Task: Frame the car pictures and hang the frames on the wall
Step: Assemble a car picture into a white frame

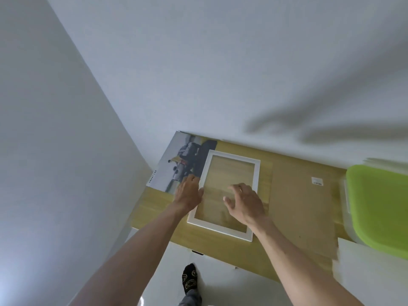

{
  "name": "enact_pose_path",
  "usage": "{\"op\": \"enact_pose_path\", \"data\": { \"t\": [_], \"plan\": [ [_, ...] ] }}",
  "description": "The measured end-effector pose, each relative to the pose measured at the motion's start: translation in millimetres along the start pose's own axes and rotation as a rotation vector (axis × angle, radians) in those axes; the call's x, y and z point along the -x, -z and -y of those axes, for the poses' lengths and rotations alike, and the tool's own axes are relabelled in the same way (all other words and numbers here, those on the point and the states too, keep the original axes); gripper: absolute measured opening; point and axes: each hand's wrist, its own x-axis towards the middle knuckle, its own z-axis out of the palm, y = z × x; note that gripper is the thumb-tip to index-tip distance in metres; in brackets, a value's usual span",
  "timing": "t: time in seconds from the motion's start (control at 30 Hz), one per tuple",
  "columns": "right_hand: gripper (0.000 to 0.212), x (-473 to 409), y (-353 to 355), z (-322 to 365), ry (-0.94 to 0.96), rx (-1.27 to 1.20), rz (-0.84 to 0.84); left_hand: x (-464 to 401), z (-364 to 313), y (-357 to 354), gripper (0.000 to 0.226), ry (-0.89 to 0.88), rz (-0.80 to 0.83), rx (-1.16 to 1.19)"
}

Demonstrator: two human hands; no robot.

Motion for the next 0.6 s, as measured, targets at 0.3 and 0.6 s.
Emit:
{"op": "enact_pose_path", "data": {
  "t": [0.3,0.6],
  "plan": [
    [0.055,-76.9,-65.8,98.6,0.168,0.077,0.242,-46.3,116.2,29.3,0.071,0.477,0.076,0.081],
    [0.039,-90.7,-82.9,118.6,0.127,0.038,0.24,-49.4,154.8,34.8,0.032,0.571,-0.065,0.422]
  ]
}}
